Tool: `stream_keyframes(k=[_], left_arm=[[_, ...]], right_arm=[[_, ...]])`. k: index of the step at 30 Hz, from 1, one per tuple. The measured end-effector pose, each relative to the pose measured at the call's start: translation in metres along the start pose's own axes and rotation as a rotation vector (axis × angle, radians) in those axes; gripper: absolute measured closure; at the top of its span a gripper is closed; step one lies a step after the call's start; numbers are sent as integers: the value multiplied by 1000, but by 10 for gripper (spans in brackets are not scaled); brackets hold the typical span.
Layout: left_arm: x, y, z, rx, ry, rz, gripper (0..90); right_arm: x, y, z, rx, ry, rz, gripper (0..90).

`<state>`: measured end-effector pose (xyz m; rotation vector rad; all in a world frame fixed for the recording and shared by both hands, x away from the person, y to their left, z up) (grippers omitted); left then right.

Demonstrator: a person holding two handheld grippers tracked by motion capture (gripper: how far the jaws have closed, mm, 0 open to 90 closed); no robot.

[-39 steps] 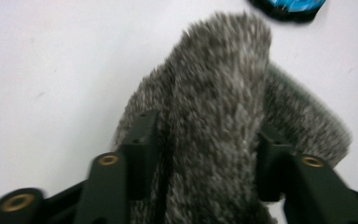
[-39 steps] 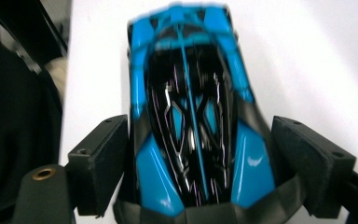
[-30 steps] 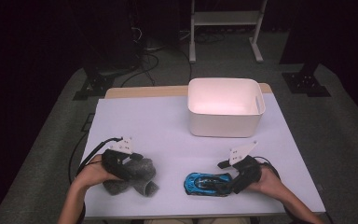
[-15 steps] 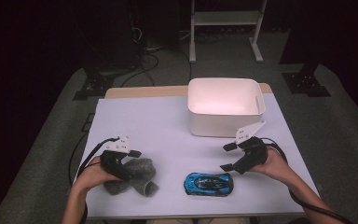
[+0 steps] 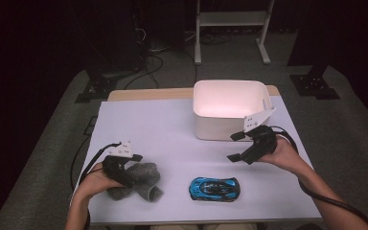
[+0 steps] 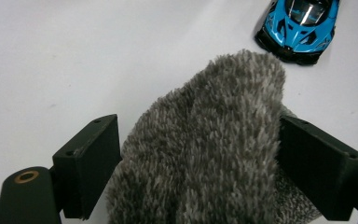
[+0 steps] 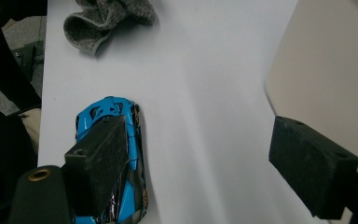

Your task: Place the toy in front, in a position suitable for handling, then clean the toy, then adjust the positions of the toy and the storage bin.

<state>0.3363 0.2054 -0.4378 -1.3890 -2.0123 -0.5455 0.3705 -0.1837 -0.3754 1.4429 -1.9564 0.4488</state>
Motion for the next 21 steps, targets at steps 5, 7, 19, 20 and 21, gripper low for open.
stream_keyframes(k=[5, 7, 19, 20, 21], left_arm=[[-1, -1, 0, -5, 15, -14, 107], [1, -1, -2, -5, 12, -17, 106], [3, -3, -4, -11, -3, -13, 93], [3, -4, -5, -8, -7, -12, 94], [3, -4, -6, -12, -6, -9, 93]], right_arm=[[4, -5, -9, 5, -3, 7, 180], [4, -5, -11, 4, -1, 7, 180], [7, -5, -31, 45, 17, -1, 180], [8, -6, -33, 50, 19, 1, 180], [9, -7, -37, 53, 21, 1, 180]])
Point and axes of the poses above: each handheld gripper's, and its own axes: x roughly backward along the jaws, z roughly out of its underside, y roughly to its left, the point moved 4 cm from there along -x, roughly forward along the jaws, and after that the axes turned 4 degrees about -x, right-handed, at the moved point
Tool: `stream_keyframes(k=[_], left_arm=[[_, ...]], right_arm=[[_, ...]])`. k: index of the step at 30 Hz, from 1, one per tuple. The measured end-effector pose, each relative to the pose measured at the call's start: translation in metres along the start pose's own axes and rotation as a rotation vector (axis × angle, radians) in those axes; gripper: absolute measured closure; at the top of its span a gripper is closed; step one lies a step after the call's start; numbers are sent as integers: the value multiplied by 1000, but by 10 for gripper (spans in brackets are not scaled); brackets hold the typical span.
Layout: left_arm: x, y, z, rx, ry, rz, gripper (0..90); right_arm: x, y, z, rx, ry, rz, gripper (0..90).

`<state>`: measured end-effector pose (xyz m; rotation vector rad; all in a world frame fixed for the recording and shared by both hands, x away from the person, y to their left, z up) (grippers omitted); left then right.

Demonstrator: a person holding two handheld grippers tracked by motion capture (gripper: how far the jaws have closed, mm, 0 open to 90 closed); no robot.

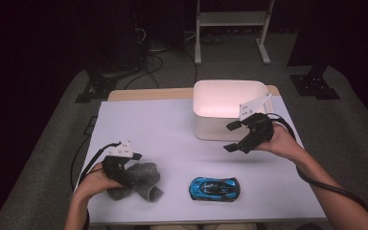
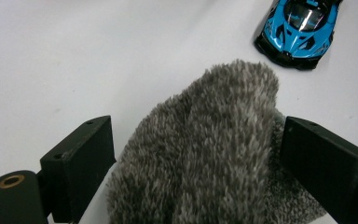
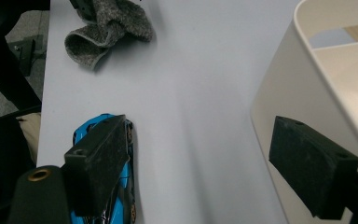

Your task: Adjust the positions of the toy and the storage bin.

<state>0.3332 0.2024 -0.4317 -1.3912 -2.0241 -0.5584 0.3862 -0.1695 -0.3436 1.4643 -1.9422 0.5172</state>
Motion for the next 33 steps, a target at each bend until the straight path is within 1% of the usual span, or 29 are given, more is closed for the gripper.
stream_keyframes(k=[2, 7, 8, 13, 16, 18, 20, 22, 25, 28, 31, 32, 33], left_arm=[[-1, 0, 0, -6, 4, 3, 93], [0, 0, 2, -2, 7, -1, 93], [0, -1, 1, -2, 7, 0, 93], [0, -2, 1, -13, 10, 3, 92], [0, -2, 2, -8, 10, 3, 92], [0, -3, 2, -10, 12, 4, 91], [0, -3, 1, -16, 17, 6, 91], [0, -4, 0, -22, 9, 9, 91], [0, -4, 0, -22, 8, 10, 91], [0, -4, 0, -25, 13, 12, 91], [-1, -4, 0, -26, 16, 16, 91], [-2, -4, 1, -26, 17, 16, 91], [-2, -4, 1, -25, 19, 17, 91]], right_arm=[[2, -3, -6, 8, 1, 1, 179], [3, -7, -19, 16, -1, 4, 180], [2, -8, -21, 18, -3, -1, 180], [0, -14, -29, 26, 5, 4, 180], [-1, -18, -32, 25, 10, 7, 180], [-1, -22, -33, 24, 11, 17, 180], [-1, -25, -35, 22, 8, 22, 180], [0, -28, -37, 19, 11, 27, 180], [1, -33, -38, 19, 16, 32, 180], [-1, -40, -40, 16, 35, 38, 185], [-4, -48, -42, 27, 54, 46, 205], [-6, -51, -43, 18, 59, 51, 205], [-7, -53, -42, 19, 65, 50, 216]])
Point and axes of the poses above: each handheld gripper's, and its own axes: x roughly backward along the jaws, z roughly out of its underside, y roughly to its left, the point moved 4 cm from there along -x, roughly forward along the jaws, and after that the axes turned 4 degrees about -x, right-handed, at the moved point
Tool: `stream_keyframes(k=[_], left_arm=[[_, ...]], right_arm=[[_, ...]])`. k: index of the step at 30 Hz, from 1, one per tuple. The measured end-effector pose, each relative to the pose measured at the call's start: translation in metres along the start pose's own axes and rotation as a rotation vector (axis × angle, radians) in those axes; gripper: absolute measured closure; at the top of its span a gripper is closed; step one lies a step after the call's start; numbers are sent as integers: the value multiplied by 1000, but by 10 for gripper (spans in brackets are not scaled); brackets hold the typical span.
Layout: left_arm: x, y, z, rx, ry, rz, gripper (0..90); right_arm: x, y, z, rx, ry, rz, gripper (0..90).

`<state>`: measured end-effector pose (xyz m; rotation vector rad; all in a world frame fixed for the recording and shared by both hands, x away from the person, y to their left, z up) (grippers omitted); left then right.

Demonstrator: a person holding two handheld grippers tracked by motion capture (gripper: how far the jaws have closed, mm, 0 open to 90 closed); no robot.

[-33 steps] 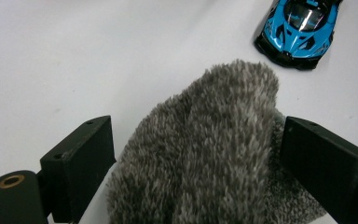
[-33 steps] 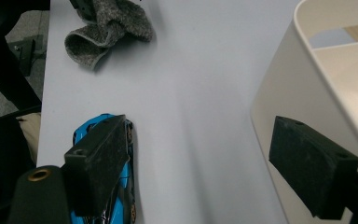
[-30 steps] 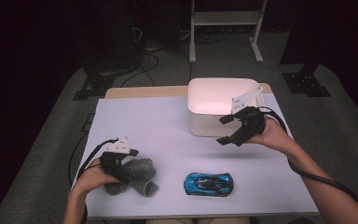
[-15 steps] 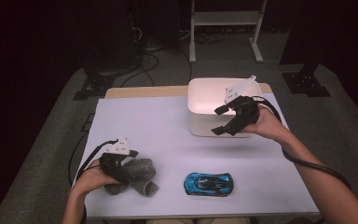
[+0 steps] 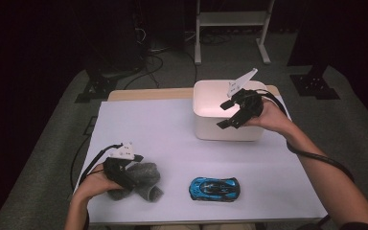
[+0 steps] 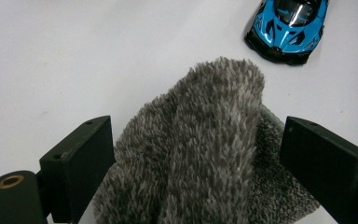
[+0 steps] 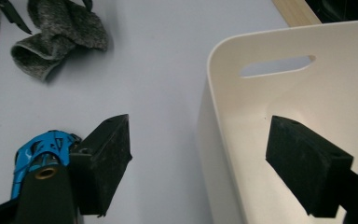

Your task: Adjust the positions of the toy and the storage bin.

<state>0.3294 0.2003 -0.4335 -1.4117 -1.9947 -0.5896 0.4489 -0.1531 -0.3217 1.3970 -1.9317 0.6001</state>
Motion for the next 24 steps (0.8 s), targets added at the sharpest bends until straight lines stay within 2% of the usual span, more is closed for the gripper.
stream_keyframes(k=[6, 8, 14, 17, 24], left_arm=[[1, 0, 1, 5, -5, 1, 91], [0, 0, 1, 8, -3, 3, 91], [1, -1, 0, 7, -5, 4, 91], [0, -1, 0, 7, -5, 6, 91], [-1, -1, 2, 7, 7, 14, 91]], right_arm=[[-10, -12, 3, -10, 31, -2, 247], [-12, -14, 4, -16, 36, -9, 297], [-17, -20, 10, -27, 49, -10, 343], [-20, -23, 13, -31, 61, -8, 409], [-26, -27, 19, -36, 95, -16, 627]])
Point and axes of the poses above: each handheld gripper's, and its own axes: x roughly backward along the jaws, z roughly out of its underside, y roughly to its left, the point moved 4 cm from there along -x, roughly forward along the jaws, and after that the axes turned 4 degrees about -x, right-handed, at the moved point
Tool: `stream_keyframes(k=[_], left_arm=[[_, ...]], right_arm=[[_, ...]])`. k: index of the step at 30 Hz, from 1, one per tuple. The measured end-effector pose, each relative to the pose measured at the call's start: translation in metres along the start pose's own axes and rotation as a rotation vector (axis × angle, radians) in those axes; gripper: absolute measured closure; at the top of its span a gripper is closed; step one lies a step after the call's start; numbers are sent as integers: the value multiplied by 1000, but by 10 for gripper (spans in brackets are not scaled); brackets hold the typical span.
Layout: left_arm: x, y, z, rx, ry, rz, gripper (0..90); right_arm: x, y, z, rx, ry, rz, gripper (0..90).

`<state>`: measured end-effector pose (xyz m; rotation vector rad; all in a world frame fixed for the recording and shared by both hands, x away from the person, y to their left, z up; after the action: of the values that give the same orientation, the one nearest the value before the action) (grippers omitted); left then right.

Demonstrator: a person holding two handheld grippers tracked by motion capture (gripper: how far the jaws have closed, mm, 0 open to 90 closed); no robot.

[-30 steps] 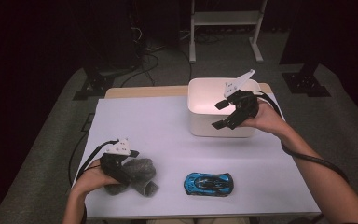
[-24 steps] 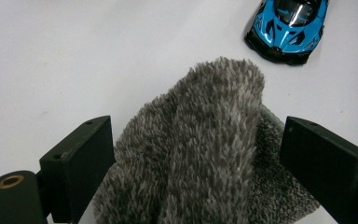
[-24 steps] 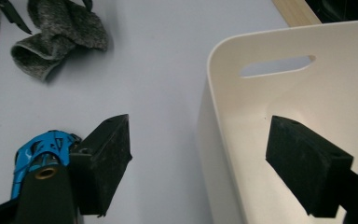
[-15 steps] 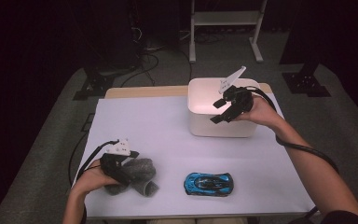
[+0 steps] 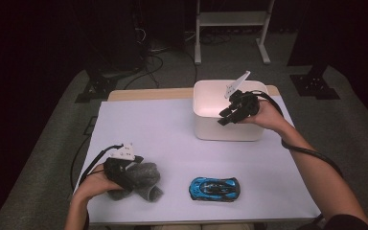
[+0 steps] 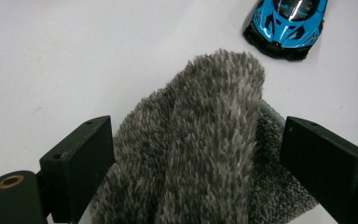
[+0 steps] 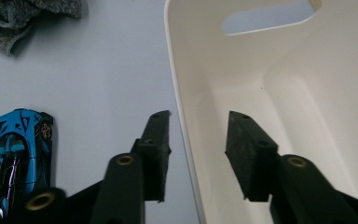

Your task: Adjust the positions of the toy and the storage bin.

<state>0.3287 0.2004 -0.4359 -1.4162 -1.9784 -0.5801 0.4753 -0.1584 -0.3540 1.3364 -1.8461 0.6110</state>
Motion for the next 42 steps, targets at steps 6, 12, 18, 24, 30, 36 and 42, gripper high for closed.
stream_keyframes(k=[6, 12, 18, 24, 30, 36, 42], left_arm=[[0, -1, 0, -4, -5, 3, 91], [0, -1, 0, -4, -3, 5, 91], [0, -1, 0, -8, 1, 8, 91], [1, -1, 1, -3, -3, 8, 91], [3, -3, 1, -5, -4, 11, 91], [4, -3, 0, -7, -8, 12, 91], [5, -3, 0, -9, -10, 14, 91]], right_arm=[[-3, 2, 1, 20, 20, -11, 766], [-4, 3, 0, 33, 29, -30, 833], [-4, 4, -2, 49, 41, -34, 846], [-9, 12, -8, 75, 29, -43, 864], [-14, 22, -15, 98, 39, -57, 866], [-20, 35, -22, 131, 41, -74, 866], [-26, 50, -33, 167, 41, -101, 865]])
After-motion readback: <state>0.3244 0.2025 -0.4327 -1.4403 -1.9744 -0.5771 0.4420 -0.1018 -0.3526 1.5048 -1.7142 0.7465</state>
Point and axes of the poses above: each handheld gripper's, and its own axes: x roughly backward along the jaws, z roughly out of its underside, y roughly to its left, the point moved 4 cm from there along -x, roughly forward along the jaws, and after that the axes turned 4 degrees about -x, right-handed, at the moved point
